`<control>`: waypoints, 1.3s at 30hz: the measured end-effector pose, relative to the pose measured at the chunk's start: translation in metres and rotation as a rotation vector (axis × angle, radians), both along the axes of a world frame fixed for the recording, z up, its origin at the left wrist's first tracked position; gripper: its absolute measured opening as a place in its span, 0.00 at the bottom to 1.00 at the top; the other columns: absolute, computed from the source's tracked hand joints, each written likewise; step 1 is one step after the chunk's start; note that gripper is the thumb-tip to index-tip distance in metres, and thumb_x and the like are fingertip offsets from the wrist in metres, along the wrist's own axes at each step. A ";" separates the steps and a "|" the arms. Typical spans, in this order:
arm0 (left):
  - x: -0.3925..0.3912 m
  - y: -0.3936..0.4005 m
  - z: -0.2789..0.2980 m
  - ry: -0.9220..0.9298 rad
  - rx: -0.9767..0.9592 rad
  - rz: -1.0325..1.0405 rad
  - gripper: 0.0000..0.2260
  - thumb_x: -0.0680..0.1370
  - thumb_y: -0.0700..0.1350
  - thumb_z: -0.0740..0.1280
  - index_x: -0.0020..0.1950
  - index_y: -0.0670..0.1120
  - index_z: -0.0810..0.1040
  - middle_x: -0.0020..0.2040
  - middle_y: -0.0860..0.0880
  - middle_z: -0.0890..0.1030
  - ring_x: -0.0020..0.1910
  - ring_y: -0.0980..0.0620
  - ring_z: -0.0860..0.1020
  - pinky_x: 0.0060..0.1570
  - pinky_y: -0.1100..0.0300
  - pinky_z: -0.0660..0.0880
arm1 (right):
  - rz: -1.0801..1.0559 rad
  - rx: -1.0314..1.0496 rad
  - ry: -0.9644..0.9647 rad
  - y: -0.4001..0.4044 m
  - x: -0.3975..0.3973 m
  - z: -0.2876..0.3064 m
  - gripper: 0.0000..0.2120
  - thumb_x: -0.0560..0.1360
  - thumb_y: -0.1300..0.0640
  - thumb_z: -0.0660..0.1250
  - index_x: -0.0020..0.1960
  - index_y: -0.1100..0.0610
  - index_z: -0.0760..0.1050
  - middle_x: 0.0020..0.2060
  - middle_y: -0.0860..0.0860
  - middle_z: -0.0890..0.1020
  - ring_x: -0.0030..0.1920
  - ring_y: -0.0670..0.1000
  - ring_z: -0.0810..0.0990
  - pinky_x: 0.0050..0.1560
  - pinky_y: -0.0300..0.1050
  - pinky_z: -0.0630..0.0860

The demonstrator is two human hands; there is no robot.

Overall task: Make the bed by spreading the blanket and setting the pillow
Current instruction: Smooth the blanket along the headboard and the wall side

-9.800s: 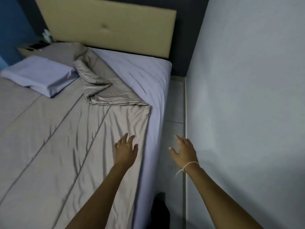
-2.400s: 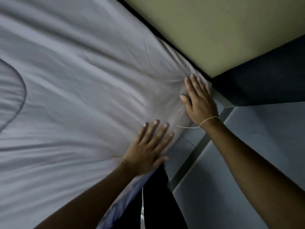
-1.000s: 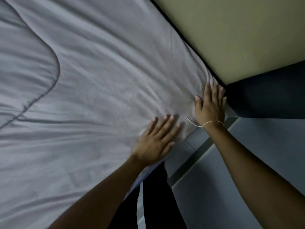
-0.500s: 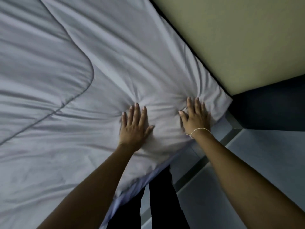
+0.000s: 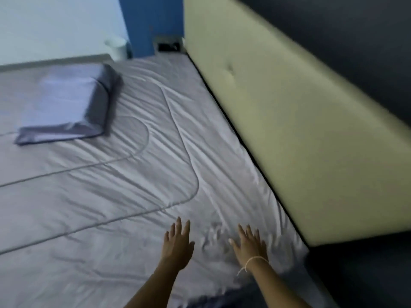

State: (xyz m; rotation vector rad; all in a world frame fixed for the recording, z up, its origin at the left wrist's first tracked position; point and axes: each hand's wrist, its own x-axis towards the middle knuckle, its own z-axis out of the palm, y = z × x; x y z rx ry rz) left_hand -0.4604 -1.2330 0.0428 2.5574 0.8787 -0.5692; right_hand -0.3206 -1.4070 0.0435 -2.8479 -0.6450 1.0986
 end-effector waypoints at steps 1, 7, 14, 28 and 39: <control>-0.006 0.006 0.011 -0.022 0.013 0.030 0.29 0.82 0.55 0.53 0.78 0.49 0.44 0.78 0.42 0.41 0.77 0.43 0.49 0.73 0.49 0.52 | 0.017 0.027 -0.015 0.011 0.000 0.011 0.31 0.80 0.37 0.49 0.78 0.45 0.44 0.78 0.49 0.45 0.78 0.57 0.43 0.75 0.59 0.50; -0.062 0.036 0.069 -0.080 0.140 0.287 0.29 0.81 0.54 0.55 0.78 0.48 0.47 0.78 0.41 0.44 0.76 0.42 0.52 0.72 0.48 0.55 | 0.226 0.185 -0.123 0.075 0.003 0.064 0.30 0.80 0.41 0.51 0.78 0.48 0.45 0.78 0.51 0.47 0.78 0.56 0.43 0.75 0.58 0.49; -0.115 0.021 0.104 -0.135 0.237 0.513 0.26 0.82 0.53 0.54 0.78 0.48 0.50 0.78 0.43 0.48 0.76 0.44 0.55 0.73 0.48 0.54 | 0.438 0.243 -0.147 0.110 -0.004 0.080 0.30 0.80 0.43 0.52 0.78 0.51 0.48 0.78 0.51 0.49 0.77 0.56 0.45 0.75 0.58 0.51; -0.226 -0.015 0.074 -0.086 0.228 0.810 0.24 0.82 0.51 0.55 0.76 0.48 0.56 0.78 0.44 0.53 0.75 0.46 0.58 0.72 0.48 0.55 | 0.733 0.255 -0.052 0.139 -0.101 0.061 0.30 0.79 0.41 0.53 0.77 0.50 0.50 0.78 0.50 0.52 0.77 0.55 0.48 0.73 0.61 0.53; -0.323 0.060 0.055 -0.143 0.202 0.837 0.22 0.81 0.50 0.56 0.75 0.49 0.58 0.78 0.44 0.55 0.74 0.45 0.59 0.71 0.48 0.57 | 0.752 0.238 -0.091 0.220 -0.202 0.052 0.30 0.80 0.41 0.52 0.78 0.50 0.48 0.77 0.51 0.54 0.77 0.56 0.51 0.74 0.59 0.53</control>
